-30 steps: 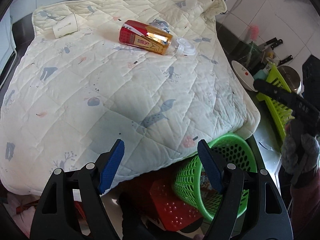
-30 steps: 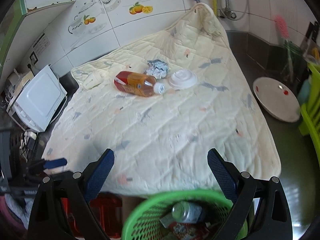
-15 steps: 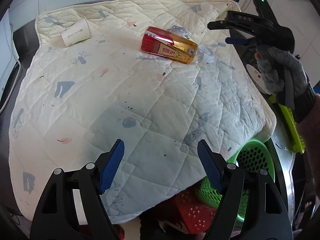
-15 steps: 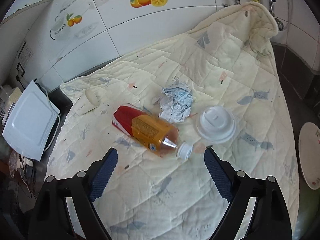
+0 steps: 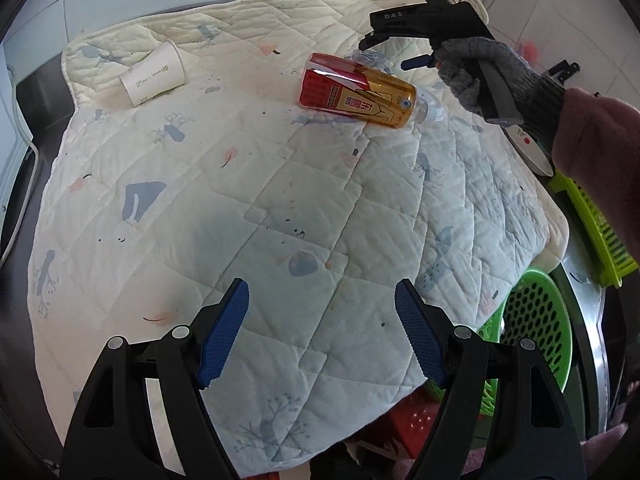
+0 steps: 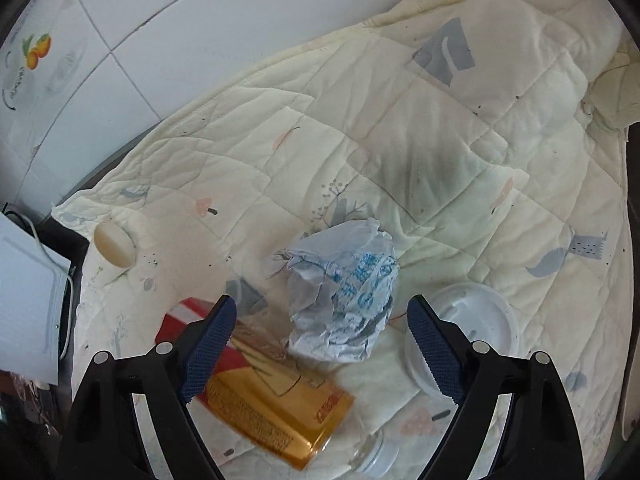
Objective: Collect trash
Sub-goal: 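Move the right tool to the crumpled white-blue paper and grasp it, then grasp the orange-red drink bottle with the left tool while the right tool lifts the paper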
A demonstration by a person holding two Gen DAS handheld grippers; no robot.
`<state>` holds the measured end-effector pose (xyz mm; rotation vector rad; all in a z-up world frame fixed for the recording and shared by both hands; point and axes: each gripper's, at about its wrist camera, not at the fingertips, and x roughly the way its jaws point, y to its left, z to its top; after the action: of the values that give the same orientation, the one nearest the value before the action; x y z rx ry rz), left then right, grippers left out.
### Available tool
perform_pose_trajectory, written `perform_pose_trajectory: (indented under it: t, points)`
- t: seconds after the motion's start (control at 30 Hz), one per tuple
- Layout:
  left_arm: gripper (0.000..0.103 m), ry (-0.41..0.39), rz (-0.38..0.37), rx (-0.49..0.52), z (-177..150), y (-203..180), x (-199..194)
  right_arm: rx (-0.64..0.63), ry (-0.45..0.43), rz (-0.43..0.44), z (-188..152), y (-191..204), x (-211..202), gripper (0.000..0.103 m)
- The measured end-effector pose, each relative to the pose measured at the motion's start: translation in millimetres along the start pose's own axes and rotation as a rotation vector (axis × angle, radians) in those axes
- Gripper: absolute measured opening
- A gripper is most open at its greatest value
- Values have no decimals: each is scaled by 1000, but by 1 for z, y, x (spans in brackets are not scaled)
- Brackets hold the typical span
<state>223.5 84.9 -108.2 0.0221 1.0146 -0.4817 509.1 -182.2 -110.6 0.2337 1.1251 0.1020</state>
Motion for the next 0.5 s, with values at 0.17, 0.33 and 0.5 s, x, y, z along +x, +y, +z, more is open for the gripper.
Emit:
perform_pose_trajectory:
  t: [0.17, 0.33, 0.5]
  points:
    - [75, 1, -4, -4, 2, 8, 2, 27, 49, -27, 7, -6, 27, 82]
    - [75, 2, -5, 10, 4, 10, 4, 32, 84, -36, 7, -8, 46, 70]
    - [75, 0, -5, 37, 13, 9, 6, 36, 57, -21, 4, -12, 41, 50]
